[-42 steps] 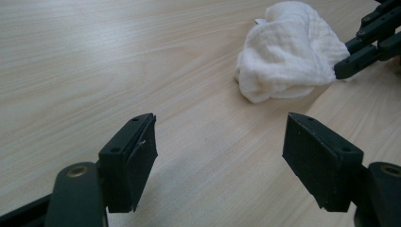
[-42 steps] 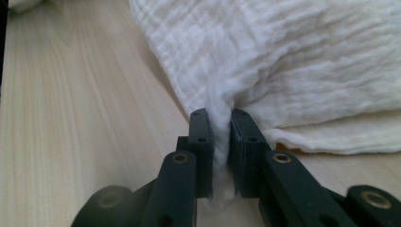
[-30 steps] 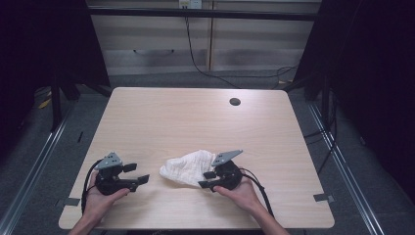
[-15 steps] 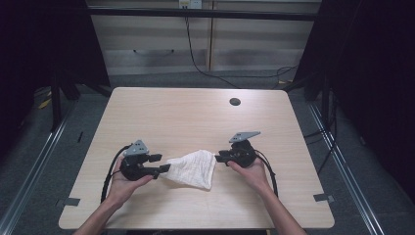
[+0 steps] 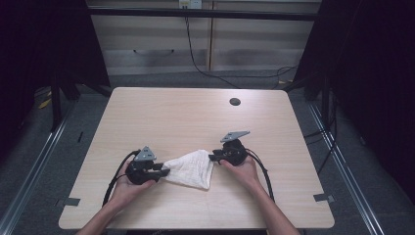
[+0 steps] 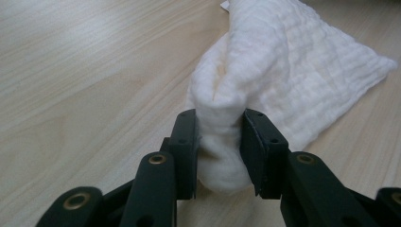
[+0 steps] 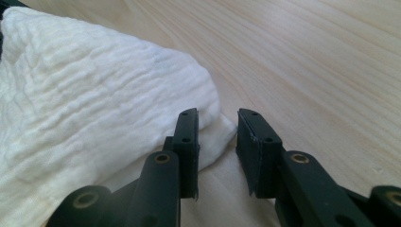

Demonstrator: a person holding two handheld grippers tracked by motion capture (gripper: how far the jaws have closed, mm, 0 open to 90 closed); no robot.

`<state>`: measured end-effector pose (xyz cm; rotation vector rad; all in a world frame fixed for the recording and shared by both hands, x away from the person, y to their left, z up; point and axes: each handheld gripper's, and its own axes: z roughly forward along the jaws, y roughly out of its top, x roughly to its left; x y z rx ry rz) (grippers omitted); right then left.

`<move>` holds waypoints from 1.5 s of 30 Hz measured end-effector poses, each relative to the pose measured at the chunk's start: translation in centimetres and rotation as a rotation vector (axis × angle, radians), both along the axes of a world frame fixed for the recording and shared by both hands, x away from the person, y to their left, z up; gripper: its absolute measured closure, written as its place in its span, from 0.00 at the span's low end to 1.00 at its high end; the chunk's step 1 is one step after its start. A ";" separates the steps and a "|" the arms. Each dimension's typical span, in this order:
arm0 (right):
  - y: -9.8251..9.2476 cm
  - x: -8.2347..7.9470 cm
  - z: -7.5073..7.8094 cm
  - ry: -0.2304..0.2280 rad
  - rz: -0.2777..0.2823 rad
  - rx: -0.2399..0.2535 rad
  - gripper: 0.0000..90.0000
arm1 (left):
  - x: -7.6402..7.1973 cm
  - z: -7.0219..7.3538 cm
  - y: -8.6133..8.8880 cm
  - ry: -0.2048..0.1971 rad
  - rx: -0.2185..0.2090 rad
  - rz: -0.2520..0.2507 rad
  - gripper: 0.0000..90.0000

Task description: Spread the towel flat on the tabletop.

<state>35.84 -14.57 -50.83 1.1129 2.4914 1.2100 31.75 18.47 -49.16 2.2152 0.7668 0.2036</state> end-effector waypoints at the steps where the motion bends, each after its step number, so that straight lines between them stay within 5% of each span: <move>1: 0.0 0.0 0.0 0.000 0.000 0.000 0.78 | 0.0 0.0 0.0 0.000 0.000 0.000 0.74; 8: 0.2 -0.4 0.0 -0.019 0.017 -0.020 0.99 | -0.1 -0.1 0.1 -0.002 0.000 0.001 0.72; 11: 0.2 -0.5 0.2 -0.017 0.012 -0.006 0.99 | -0.1 0.1 0.6 0.019 -0.055 0.014 0.51; 18: -0.7 -0.8 2.4 -0.058 -0.010 0.063 0.99 | -0.1 0.8 3.0 0.011 -0.126 0.055 0.29; 23: -1.7 -1.1 5.2 -0.122 -0.025 0.119 0.99 | 0.5 1.0 4.8 0.005 -0.167 0.143 0.27; 30: -2.4 -1.0 8.5 -0.188 -0.046 0.142 0.99 | 0.5 0.7 4.8 0.009 -0.152 0.140 0.27; 37: -3.5 -1.4 13.9 -0.297 -0.068 0.180 1.00 | 0.5 0.6 4.7 0.006 -0.144 0.139 0.27; 41: -3.2 -1.8 15.6 -0.330 -0.052 0.200 1.00 | 0.6 0.6 4.6 0.006 -0.139 0.142 0.28; 45: -2.5 -2.0 15.7 -0.322 -0.029 0.191 0.99 | 0.6 0.5 4.5 0.009 -0.130 0.134 0.28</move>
